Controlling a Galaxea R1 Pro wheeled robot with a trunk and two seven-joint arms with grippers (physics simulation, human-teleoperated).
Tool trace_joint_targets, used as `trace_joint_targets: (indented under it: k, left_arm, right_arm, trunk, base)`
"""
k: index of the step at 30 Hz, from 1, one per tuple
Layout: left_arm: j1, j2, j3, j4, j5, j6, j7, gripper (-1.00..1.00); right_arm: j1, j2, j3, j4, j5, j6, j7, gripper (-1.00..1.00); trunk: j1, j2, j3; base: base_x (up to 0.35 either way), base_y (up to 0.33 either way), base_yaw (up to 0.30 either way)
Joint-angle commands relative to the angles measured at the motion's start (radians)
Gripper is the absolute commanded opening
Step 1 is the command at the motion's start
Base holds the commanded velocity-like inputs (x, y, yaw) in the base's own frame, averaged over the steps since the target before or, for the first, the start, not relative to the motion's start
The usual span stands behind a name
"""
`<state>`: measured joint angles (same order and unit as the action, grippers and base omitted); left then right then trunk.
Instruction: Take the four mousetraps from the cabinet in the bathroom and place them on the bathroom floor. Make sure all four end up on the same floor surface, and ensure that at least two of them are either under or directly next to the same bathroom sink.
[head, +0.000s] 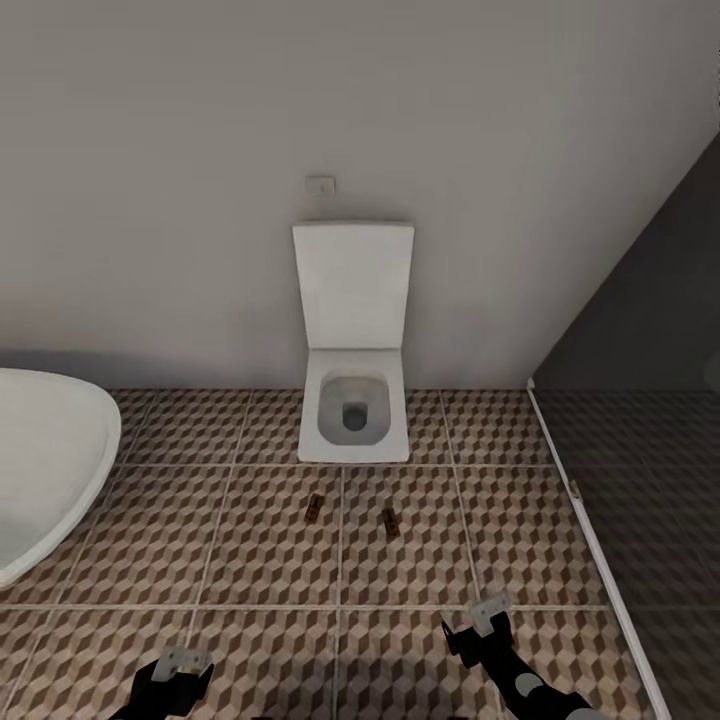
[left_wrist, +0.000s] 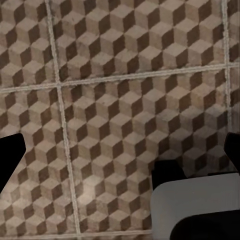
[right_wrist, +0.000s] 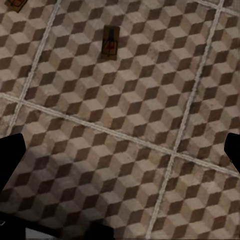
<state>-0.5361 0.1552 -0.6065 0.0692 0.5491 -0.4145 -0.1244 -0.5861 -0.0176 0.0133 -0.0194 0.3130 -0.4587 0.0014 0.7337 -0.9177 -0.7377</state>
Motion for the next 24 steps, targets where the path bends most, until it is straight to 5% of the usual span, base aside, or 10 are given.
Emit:
trace_joint_targets:
  k: [1, 24]
  left_arm:
    - [-0.001, -0.001, -0.006, 0.004, 0.011, -0.005, -0.009, 1.00]
    - [0.004, 0.019, -0.003, 0.008, 0.014, -0.003, -0.008, 1.00]
  right_arm:
    - [0.002, 0.000, 0.001, 0.001, -0.005, -0.003, 0.000, 1.00]
    - [0.042, 0.013, 0.001, 0.000, -0.032, 0.069, -0.001, 1.00]
  trunk:
    - [-0.004, 0.007, 0.003]
    - [-0.092, 0.168, 0.075]
  base:
    - [0.000, 0.000, 0.000]
    - [0.000, 0.000, 0.000]
